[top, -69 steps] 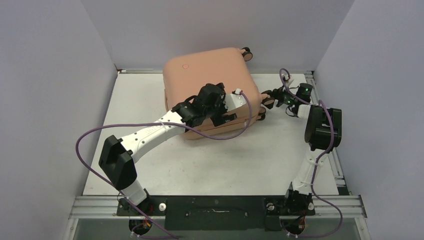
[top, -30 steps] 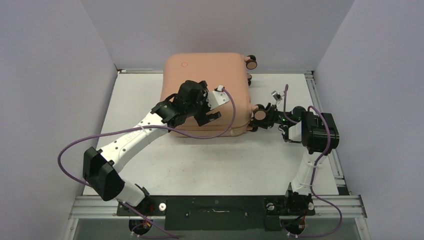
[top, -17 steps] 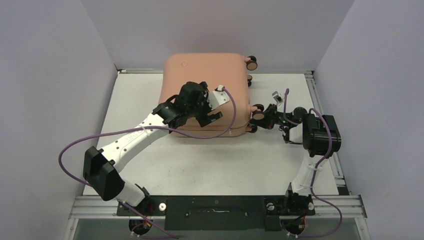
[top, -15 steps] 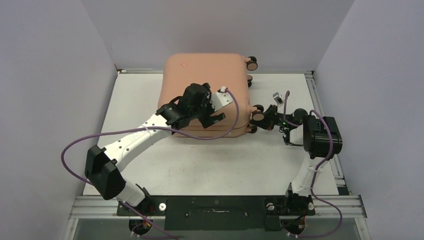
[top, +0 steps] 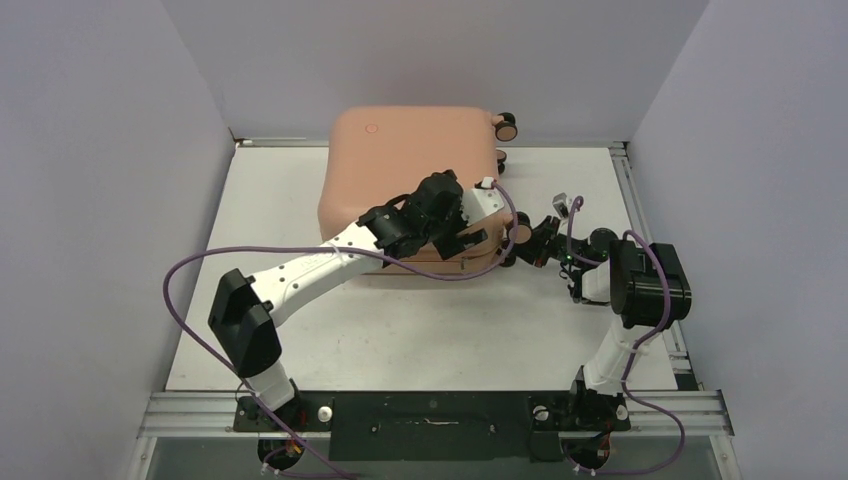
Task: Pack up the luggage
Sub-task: Zip the luggage at the center of the board.
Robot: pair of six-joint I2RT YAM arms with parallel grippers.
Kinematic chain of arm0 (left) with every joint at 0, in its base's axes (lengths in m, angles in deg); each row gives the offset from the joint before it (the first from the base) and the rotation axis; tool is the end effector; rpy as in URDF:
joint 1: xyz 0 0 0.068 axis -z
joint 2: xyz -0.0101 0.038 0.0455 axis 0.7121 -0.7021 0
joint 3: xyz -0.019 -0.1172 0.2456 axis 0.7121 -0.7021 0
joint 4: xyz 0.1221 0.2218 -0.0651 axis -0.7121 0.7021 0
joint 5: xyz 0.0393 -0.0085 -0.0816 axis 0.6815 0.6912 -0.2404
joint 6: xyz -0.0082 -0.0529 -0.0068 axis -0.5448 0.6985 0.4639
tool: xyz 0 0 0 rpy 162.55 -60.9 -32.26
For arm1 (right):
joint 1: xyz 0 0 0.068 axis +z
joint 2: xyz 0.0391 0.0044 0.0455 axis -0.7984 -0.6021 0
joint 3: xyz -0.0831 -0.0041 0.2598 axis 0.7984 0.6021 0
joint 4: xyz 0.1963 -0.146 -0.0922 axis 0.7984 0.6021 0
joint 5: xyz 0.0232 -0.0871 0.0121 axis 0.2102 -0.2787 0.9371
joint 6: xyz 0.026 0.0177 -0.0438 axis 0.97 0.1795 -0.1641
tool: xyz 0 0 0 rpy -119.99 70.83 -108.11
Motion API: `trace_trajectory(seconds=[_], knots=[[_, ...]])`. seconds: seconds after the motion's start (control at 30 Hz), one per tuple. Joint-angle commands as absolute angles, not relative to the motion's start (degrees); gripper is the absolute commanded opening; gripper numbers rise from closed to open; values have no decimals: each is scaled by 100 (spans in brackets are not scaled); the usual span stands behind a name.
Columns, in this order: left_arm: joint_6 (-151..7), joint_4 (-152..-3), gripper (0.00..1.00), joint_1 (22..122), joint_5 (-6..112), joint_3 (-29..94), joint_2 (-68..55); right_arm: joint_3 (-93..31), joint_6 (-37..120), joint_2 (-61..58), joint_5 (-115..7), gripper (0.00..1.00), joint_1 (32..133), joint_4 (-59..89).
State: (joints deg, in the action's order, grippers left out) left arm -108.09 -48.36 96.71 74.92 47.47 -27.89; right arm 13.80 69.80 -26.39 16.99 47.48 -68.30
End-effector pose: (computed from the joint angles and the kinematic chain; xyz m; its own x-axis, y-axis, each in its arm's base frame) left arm 0.2494 -0.2982 0.3323 -0.0700 0.7291 -0.6809 0.7355 0.4988 0.4585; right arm 0.2956 0.0066 0.1559 -0.4335 0.1519 -0.8883 -0.8555 0.2405 0.4586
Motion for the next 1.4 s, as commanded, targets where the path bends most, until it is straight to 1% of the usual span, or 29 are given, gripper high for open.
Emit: trace_trajectory(seconds=[0.0, 0.13, 0.3, 0.4, 0.53, 0.6, 0.63, 0.67, 0.7, 0.77, 0.8, 0.83, 0.87, 0.93, 1.0, 1.07, 1.13, 1.3, 1.33, 1.37], knots=[[-10272, -5558, 97, 9585, 7666, 5089, -3527, 1591, 6827, -2174, 2849, 5, 4910, -8799], [-10073, -5363, 97, 9590, 7477, 5382, -3720, 1603, 6876, -2233, 2571, 5, 4842, -8790], [-10239, -4981, 98, 9676, 6681, 5446, -3670, 1566, 7379, -2331, 1963, 5, 4680, -8640], [-10527, -5010, 98, 9854, 6832, 5232, -3560, 1546, 6902, -2087, 1674, 5, 4699, -7448], [-10701, -5212, 98, 10025, 7215, 5014, -3537, 1489, 5514, -1573, 1665, 5, 4969, -5458], [-10754, -5346, 97, 10105, 7498, 4963, -3586, 1374, 4414, -1245, 1722, 5, 5080, -3971], [-10779, -5425, 97, 10152, 7661, 4962, -3615, 1238, 3668, -1068, 1792, 5, 5124, -3004], [-10774, -5488, 97, 10193, 7829, 4966, -3638, 1002, 2559, -943, 1893, 5, 5178, -1094], [-10758, -5537, 97, 10223, 7965, 4981, -3665, 611, 1239, -895, 1961, 5, 5236, 742], [-10731, -5613, 97, 10245, 8120, 5036, -3738, -231, -2197, -1177, 2098, 5, 5262, 4427], [-10710, -5646, 97, 10249, 8200, 5079, -3784, -640, -3707, -1533, 2159, 5, 5263, 5987], [-10676, -5668, 96, 10253, 8248, 5127, -3842, -1021, -6231, -2128, 2211, 5, 5263, 7772], [-10631, -5673, 97, 10258, 8259, 5188, -3915, -1358, -7642, -2625, 2273, 5, 5263, 9234], [-10521, -5662, 97, 10254, 8272, 5324, -4039, -1657, -7650, -2976, 2422, 5, 5256, 9525], [-10397, -5640, 97, 10243, 8211, 5433, -4128, -1589, -7968, -2864, 2513, 5, 5262, 9522], [-10276, -5601, 97, 10217, 8092, 5518, -4174, -1537, -8089, -2782, 2507, 5, 5585, 9521], [-10200, -5550, 97, 10185, 8012, 5600, -4225, -1396, -8215, -2688, 2607, 5, 5649, 9519], [-10077, -5383, 97, 10047, 7688, 5808, -4293, -1403, -8217, -2605, 2476, 6, 5510, 9519], [-10096, -5328, 97, 10020, 7568, 5828, -4237, -1383, -8224, -2560, 2490, 11, 5375, 9519], [-10114, -5258, 97, 9983, 7417, 5824, -4163, -1353, -8229, -2491, 2522, 18, 5227, 9519]])
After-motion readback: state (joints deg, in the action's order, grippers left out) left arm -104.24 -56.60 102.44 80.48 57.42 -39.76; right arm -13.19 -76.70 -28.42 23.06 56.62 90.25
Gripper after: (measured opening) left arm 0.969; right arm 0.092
